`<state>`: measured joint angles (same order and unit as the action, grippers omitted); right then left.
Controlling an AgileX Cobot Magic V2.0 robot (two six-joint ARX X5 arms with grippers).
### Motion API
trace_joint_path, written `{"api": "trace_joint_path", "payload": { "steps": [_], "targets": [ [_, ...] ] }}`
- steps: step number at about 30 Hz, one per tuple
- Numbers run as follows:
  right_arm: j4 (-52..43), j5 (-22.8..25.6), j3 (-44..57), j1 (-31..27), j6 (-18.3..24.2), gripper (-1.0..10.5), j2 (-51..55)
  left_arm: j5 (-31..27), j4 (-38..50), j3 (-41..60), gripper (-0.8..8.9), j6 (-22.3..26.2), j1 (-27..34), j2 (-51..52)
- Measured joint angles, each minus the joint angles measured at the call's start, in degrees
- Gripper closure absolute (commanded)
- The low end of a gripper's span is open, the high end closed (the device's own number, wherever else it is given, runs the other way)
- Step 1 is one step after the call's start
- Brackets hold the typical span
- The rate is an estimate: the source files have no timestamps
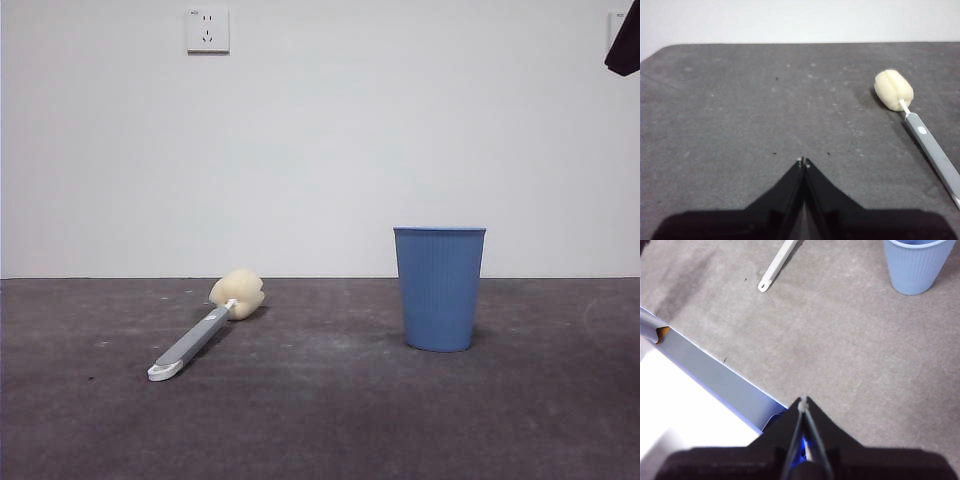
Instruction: Pick up the cup brush,pick up the cup,insert the brush into the cup,clean the cup,put the cup brush back,put the cup back to the fixed position on the table
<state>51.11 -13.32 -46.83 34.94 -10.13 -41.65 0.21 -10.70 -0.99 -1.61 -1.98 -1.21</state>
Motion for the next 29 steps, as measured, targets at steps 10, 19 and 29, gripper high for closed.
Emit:
{"api": "trace_joint_path", "payload": {
  "steps": [10, 19, 29],
  "targets": [
    [0.0, 0.0, 0.0, 0.0, 0.0, 9.5, 0.0, 0.0, 0.0, 0.0, 8.17, -1.4, 0.0, 0.2],
    [0.0, 0.0, 0.0, 0.0, 0.0, 9.5, 0.0, 0.0, 0.0, 0.0, 8.17, -1.4, 0.0, 0.2],
    [-1.0, 1.4, 0.0, -2.9, 3.3, 9.5, 2.5, 0.0, 0.0, 0.0, 8.17, -1.4, 0.0, 0.2]
  ]
}}
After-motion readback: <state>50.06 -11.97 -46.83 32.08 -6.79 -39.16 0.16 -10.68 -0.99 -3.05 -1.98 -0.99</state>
